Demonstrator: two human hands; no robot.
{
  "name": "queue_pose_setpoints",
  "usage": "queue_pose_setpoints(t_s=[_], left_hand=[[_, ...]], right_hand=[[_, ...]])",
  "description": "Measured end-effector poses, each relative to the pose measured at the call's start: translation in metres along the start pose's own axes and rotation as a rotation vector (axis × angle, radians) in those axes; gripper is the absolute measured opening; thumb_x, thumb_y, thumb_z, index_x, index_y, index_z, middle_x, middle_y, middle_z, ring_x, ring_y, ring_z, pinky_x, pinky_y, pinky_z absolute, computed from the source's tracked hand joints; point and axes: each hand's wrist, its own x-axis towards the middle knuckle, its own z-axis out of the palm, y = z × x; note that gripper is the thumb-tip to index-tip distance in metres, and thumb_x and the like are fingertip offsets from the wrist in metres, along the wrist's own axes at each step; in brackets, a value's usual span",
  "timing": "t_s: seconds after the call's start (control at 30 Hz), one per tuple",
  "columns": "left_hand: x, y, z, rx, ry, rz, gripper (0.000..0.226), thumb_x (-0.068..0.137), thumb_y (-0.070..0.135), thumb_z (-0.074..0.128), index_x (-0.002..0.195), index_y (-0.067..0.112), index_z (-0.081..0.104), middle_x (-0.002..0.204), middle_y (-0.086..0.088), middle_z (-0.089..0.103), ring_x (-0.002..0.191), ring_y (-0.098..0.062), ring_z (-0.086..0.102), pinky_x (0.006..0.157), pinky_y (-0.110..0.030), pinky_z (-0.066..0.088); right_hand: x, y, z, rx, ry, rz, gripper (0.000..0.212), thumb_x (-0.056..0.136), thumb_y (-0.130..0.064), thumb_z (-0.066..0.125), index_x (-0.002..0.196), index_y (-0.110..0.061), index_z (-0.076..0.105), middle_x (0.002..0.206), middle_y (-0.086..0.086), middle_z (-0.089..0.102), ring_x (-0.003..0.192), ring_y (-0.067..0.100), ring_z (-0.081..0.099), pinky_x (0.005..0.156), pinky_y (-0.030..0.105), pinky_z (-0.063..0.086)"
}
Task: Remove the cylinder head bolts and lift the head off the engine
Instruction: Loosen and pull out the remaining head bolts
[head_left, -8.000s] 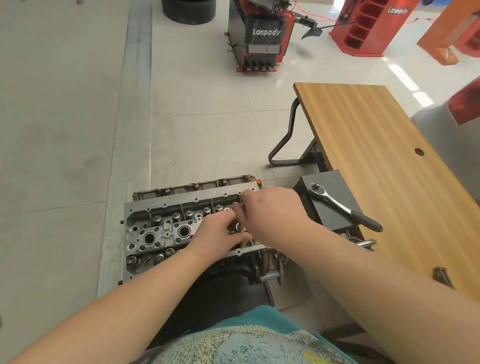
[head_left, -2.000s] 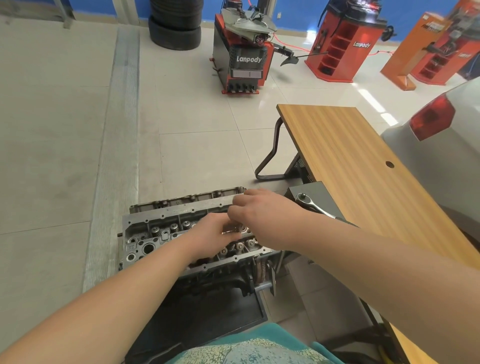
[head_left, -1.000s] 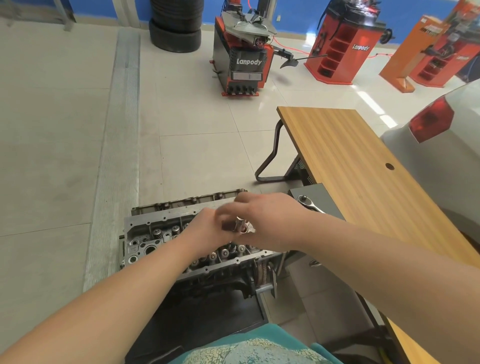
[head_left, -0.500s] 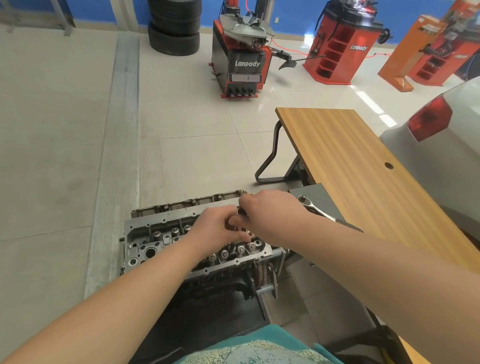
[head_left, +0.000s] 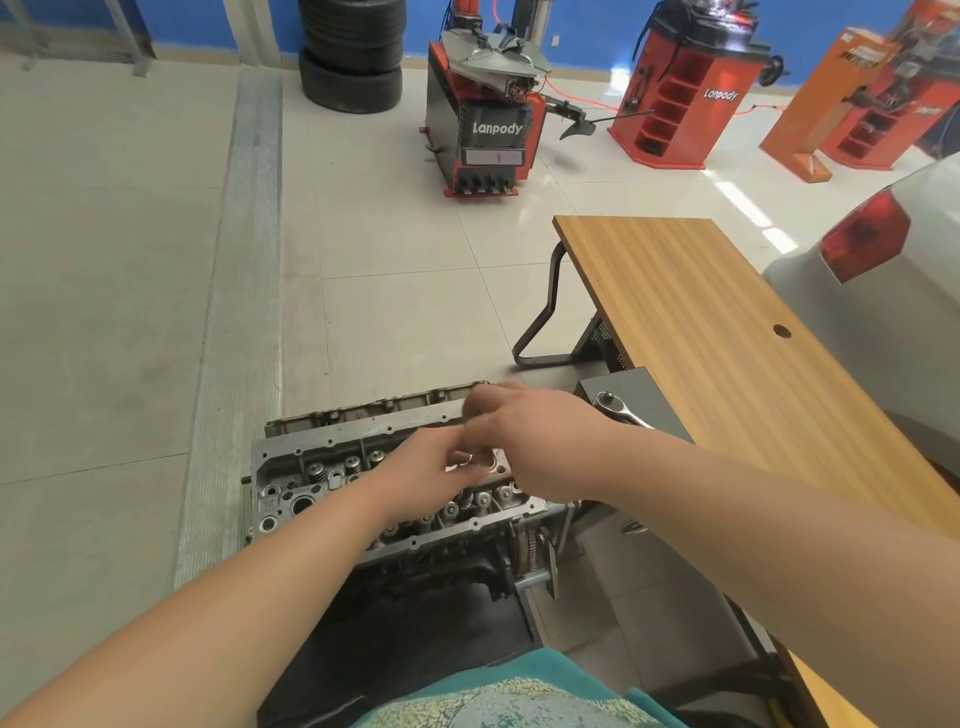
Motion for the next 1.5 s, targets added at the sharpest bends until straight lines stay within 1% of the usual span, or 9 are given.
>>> queue_pose_setpoints(t_s=[0.2,0.4,0.53,0.63,0.77,0.97,1.13,1.37,1.5], left_hand=[[0.005,0.0,0.001,-0.006,0.134,0.021,0.031,0.064,0.06,0.079,0.085,0.038,0.071,0.086,0.017,0.073,0.08,-0.006,0.068,0.074,-0.031,0.058],[0.003,-0.007,-0.001,0.074,-0.027,0.045,0.025,0.099,0.041,0.067,0.094,0.065,0.066,0.098,0.037,0.07,0.09,0.011,0.066,0.08,-0.018,0.049],[0.006,-0.01,-0.001,0.028,0.077,0.027,0.026,0.095,0.023,0.069,0.094,0.048,0.076,0.096,0.03,0.075,0.094,0.01,0.067,0.085,-0.016,0.049],[0.004,-0.013,0.005,-0.026,0.042,-0.012,0.021,0.099,0.03,0.072,0.108,0.049,0.072,0.112,0.025,0.075,0.109,0.001,0.069,0.097,-0.027,0.053],[0.006,-0.021,0.013,0.082,0.033,-0.025,0.013,0.1,0.043,0.068,0.109,0.036,0.075,0.098,0.022,0.073,0.09,0.002,0.068,0.087,-0.032,0.059],[0.011,-0.017,0.011,0.035,0.103,0.023,0.021,0.062,0.06,0.071,0.081,0.055,0.064,0.086,0.032,0.068,0.075,0.01,0.061,0.065,-0.016,0.049],[0.009,-0.035,0.009,0.061,-0.001,0.027,0.046,0.077,0.052,0.084,0.111,0.071,0.058,0.108,0.047,0.062,0.106,0.02,0.057,0.088,-0.017,0.048],[0.014,-0.065,0.028,0.496,0.028,0.063,0.044,0.091,0.046,0.078,0.133,0.036,0.067,0.131,0.02,0.059,0.136,-0.014,0.045,0.115,-0.036,0.039],[0.015,-0.08,0.043,0.579,0.109,0.122,0.033,0.088,0.051,0.08,0.114,0.031,0.074,0.141,0.007,0.058,0.14,-0.026,0.044,0.119,-0.053,0.035]], right_hand=[[0.008,-0.006,0.006,-0.015,0.061,0.171,0.032,0.102,-0.051,0.054,0.118,-0.022,0.057,0.097,-0.003,0.059,0.081,0.021,0.059,0.059,0.033,0.043],[0.001,0.001,0.005,0.032,0.011,0.048,0.044,0.089,-0.013,0.057,0.127,-0.034,0.062,0.124,-0.008,0.052,0.098,0.02,0.058,0.063,0.031,0.041],[0.009,-0.002,0.013,0.062,0.078,0.177,0.032,0.104,-0.045,0.049,0.129,-0.027,0.056,0.112,-0.002,0.058,0.093,0.022,0.061,0.068,0.035,0.047],[0.017,-0.004,0.021,0.014,0.043,0.184,0.023,0.105,-0.024,0.055,0.127,-0.019,0.057,0.114,0.003,0.058,0.093,0.026,0.061,0.07,0.038,0.05],[0.01,-0.004,0.023,0.005,0.061,-0.101,0.06,0.088,0.0,0.063,0.14,-0.03,0.055,0.133,-0.006,0.056,0.11,0.021,0.049,0.09,0.038,0.049],[0.016,-0.008,0.021,-0.032,0.158,0.178,0.04,0.102,-0.058,0.049,0.119,-0.023,0.058,0.098,-0.003,0.062,0.081,0.022,0.063,0.061,0.034,0.05],[0.016,-0.002,0.023,-0.064,0.13,0.124,0.019,0.096,-0.017,0.059,0.111,-0.029,0.06,0.1,-0.009,0.057,0.08,0.019,0.057,0.057,0.032,0.045],[0.015,-0.002,0.051,0.415,0.286,0.233,0.031,0.099,-0.035,0.068,0.129,-0.035,0.06,0.107,-0.015,0.067,0.087,0.009,0.064,0.078,0.032,0.057],[0.01,-0.005,0.068,0.719,0.519,0.433,0.024,0.093,-0.035,0.078,0.112,-0.036,0.063,0.093,-0.016,0.071,0.082,0.003,0.068,0.076,0.024,0.059]])
